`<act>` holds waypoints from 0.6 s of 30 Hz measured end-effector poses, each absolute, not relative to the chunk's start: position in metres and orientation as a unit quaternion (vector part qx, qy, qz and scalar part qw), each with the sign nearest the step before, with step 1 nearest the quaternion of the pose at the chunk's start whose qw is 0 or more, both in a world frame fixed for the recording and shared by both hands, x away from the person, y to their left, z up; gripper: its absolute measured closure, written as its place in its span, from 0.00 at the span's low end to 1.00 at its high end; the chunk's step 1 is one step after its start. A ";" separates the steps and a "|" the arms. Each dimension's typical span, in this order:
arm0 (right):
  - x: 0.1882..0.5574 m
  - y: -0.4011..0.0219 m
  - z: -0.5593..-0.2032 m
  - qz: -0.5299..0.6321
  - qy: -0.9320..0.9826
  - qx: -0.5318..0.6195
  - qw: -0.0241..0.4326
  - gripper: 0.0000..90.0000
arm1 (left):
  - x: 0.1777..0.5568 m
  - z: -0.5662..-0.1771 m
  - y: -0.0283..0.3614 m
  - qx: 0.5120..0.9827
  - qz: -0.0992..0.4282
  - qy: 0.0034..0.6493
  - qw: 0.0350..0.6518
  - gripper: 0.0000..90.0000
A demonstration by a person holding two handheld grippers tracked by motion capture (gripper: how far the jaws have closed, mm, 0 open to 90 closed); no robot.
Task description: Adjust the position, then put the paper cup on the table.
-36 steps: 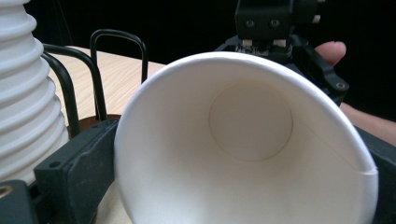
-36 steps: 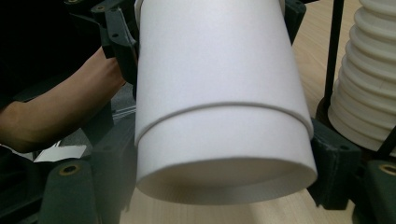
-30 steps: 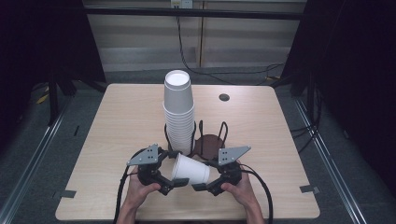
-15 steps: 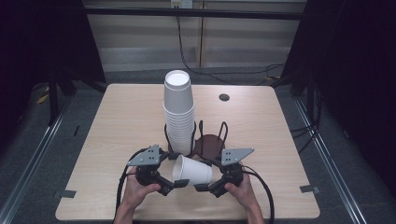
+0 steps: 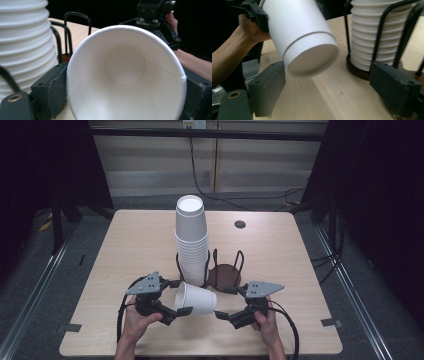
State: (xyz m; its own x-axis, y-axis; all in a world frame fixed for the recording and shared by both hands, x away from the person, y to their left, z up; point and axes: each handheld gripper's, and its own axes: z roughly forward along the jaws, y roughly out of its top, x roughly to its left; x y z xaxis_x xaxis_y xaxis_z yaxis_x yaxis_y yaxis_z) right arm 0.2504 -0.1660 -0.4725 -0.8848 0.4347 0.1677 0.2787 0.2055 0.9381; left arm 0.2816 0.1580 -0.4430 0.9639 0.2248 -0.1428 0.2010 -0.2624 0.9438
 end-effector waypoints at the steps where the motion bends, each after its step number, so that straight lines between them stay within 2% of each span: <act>1: 0.250 -0.166 -0.472 0.587 0.774 0.231 0.066 0.15 | 0.282 -0.443 0.158 0.794 0.010 0.134 0.592 0.11; 7: 0.248 -0.174 -0.475 0.579 0.751 0.272 0.161 0.14 | 0.284 -0.446 0.165 0.800 0.013 0.150 0.580 0.11; 18: 0.241 -0.190 -0.491 0.587 0.701 0.334 0.231 0.15 | 0.289 -0.446 0.172 0.815 0.021 0.165 0.555 0.11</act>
State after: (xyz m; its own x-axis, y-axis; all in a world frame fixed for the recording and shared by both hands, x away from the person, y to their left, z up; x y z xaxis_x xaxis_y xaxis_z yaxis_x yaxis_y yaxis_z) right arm 0.2406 -0.1895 -0.4905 -0.6699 0.7393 0.0677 0.1967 0.0889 0.9764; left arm 0.2893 0.1722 -0.4458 0.9447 0.2924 -0.1483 0.2454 -0.3305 0.9114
